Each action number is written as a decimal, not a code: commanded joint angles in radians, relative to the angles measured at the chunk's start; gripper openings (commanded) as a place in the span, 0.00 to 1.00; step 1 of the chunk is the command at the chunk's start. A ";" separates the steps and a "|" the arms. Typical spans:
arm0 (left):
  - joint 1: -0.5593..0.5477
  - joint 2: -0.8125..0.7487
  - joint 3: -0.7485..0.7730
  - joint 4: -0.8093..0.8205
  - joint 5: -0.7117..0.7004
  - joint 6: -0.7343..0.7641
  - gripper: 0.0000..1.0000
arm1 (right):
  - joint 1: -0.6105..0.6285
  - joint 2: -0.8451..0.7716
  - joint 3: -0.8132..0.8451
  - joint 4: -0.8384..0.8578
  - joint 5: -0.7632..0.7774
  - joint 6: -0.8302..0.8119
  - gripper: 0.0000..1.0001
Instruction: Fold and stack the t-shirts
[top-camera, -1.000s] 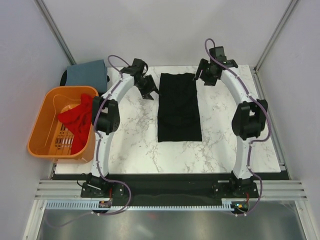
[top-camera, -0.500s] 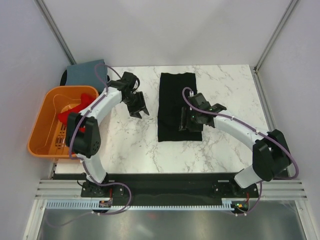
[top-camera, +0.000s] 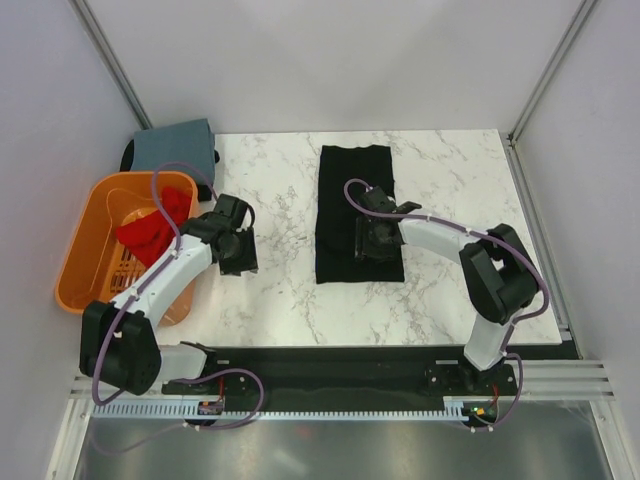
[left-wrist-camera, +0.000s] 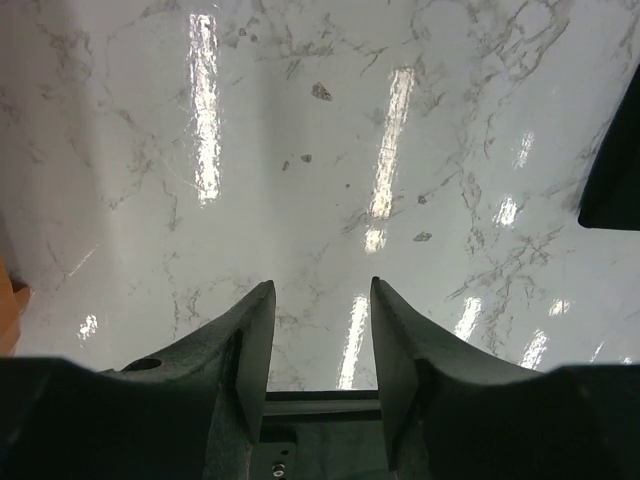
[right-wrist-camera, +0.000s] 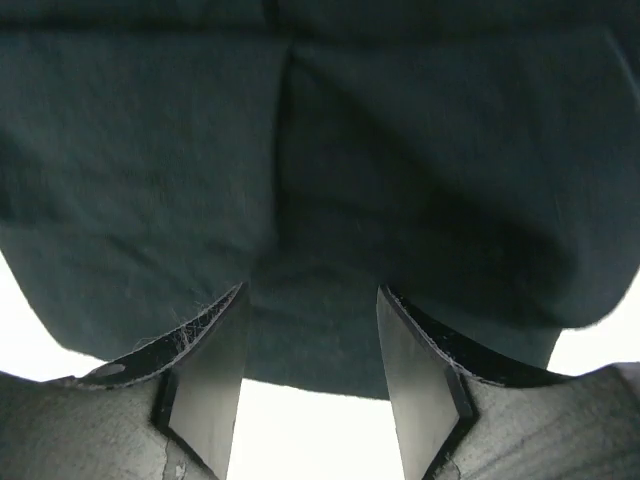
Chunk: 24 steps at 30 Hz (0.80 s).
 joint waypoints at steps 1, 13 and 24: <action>0.003 -0.031 0.000 0.081 -0.043 0.063 0.50 | 0.006 0.048 0.084 0.002 0.064 -0.024 0.60; 0.003 -0.039 -0.009 0.082 -0.043 0.065 0.49 | -0.075 0.273 0.530 -0.165 0.172 -0.125 0.61; 0.001 -0.034 -0.012 0.092 0.003 0.056 0.48 | -0.220 0.303 0.854 -0.319 0.140 -0.194 0.65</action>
